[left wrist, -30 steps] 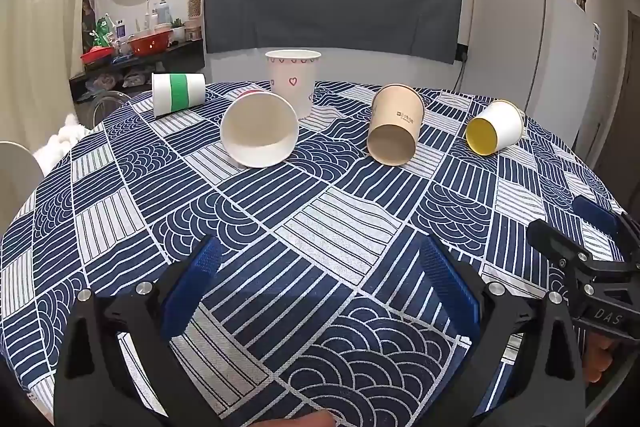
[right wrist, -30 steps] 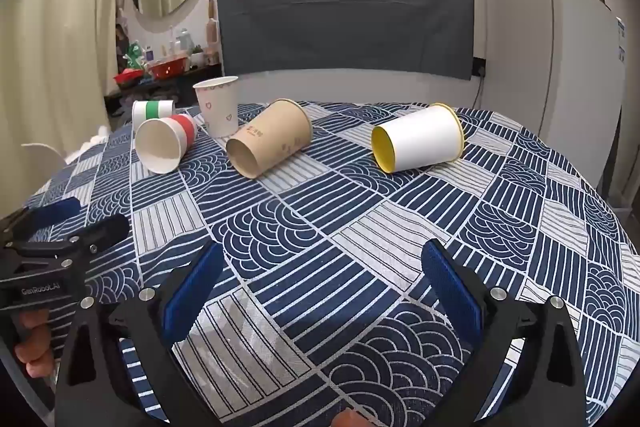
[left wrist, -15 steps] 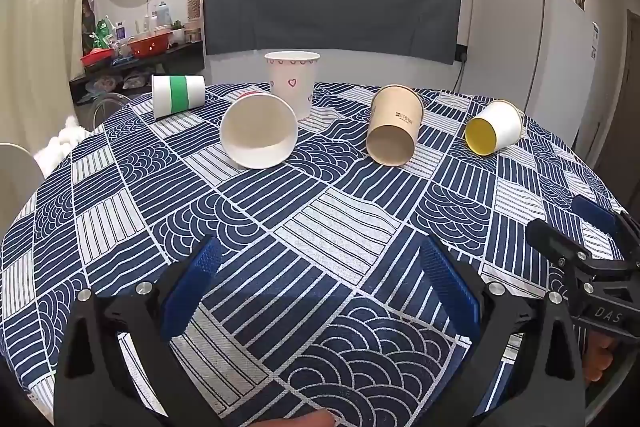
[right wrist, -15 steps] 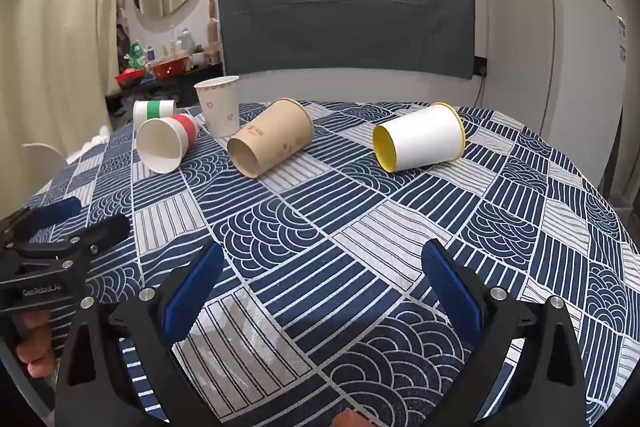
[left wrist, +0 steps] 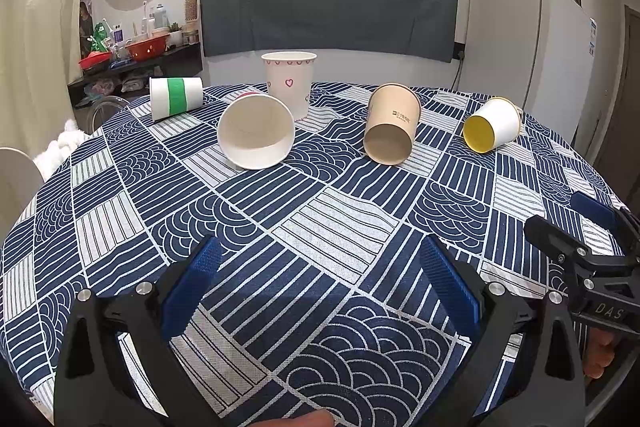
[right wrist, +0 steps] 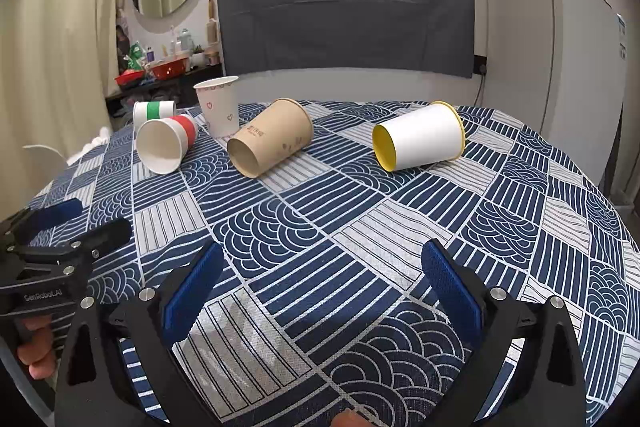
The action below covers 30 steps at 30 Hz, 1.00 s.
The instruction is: Flip cup upside down
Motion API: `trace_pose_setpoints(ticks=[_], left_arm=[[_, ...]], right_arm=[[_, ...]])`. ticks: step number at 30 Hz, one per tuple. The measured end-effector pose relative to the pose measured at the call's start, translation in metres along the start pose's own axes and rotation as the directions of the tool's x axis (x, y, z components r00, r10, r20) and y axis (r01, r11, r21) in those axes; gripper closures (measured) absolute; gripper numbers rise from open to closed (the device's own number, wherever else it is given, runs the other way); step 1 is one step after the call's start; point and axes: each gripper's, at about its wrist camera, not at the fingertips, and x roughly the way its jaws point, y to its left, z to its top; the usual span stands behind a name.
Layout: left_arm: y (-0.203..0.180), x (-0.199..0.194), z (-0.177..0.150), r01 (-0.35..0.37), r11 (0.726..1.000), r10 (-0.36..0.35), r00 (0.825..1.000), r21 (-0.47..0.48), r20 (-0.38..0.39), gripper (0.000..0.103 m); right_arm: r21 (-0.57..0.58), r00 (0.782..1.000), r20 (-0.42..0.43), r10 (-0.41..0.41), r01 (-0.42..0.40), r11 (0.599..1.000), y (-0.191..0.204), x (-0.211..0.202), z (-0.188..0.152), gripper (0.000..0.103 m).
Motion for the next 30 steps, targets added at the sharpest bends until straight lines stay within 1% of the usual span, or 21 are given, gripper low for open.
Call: trace_pose_setpoints(ticks=[8, 18, 30], left_arm=[[-0.0012, 0.0001, 0.0000, -0.001, 1.000, 0.001, 1.000, 0.008, -0.002, 0.006], [-0.0053, -0.0025, -0.0020, -0.015, 0.999, 0.014, 1.000, 0.031, 0.017, 0.006], [-0.0054, -0.0027, -0.0022, -0.014, 0.999, 0.013, 1.000, 0.033, 0.016, 0.006]], right_arm=[[0.002, 1.000, 0.000, 0.001, -0.001, 1.000, -0.0011, 0.0002, 0.0006, 0.008], [0.000, 1.000, 0.001, 0.000, 0.000, 1.000, 0.0002, -0.0006, 0.0006, 0.008], [0.001, 1.000, 0.001, 0.002, -0.002, 1.000, -0.0005, 0.0008, 0.0008, 0.008]])
